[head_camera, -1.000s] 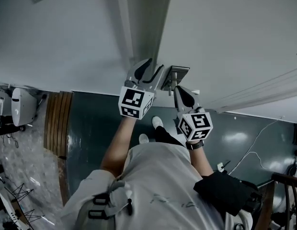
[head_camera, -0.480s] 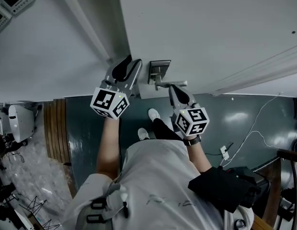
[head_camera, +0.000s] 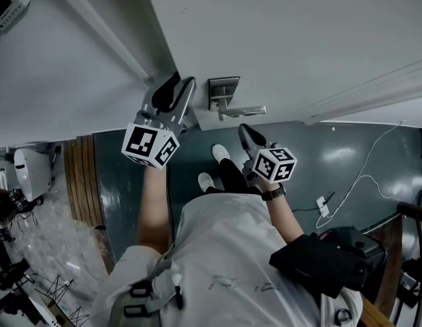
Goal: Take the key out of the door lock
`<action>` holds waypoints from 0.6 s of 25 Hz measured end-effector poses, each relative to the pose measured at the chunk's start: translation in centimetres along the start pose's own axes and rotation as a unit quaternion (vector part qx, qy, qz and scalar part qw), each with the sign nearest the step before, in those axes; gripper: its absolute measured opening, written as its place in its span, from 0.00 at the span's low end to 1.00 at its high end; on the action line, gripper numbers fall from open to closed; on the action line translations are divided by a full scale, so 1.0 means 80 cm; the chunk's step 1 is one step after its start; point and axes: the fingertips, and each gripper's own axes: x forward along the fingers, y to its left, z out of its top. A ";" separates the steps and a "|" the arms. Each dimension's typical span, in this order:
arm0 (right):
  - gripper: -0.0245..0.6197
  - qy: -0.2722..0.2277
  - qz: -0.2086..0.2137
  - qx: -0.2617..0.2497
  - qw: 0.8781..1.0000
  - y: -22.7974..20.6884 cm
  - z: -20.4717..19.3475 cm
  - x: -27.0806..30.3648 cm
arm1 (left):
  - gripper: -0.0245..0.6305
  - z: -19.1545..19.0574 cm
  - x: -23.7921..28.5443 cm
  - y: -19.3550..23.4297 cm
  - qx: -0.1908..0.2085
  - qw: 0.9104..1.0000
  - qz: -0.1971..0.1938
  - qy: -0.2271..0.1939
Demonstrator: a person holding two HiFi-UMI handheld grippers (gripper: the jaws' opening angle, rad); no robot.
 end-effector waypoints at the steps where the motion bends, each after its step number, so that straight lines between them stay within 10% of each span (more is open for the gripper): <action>1: 0.05 0.010 0.007 0.018 1.000 -0.003 -0.010 0.004 | 0.23 0.000 0.000 0.000 0.000 1.000 0.001 0.000; 8: 0.39 0.019 0.083 0.149 0.985 -0.005 -0.043 0.035 | 0.23 0.001 -0.001 -0.002 -0.005 1.000 0.006 -0.003; 15: 0.42 -0.039 0.172 0.355 0.918 -0.008 -0.031 0.075 | 0.23 0.002 -0.001 -0.003 -0.007 1.000 0.014 0.002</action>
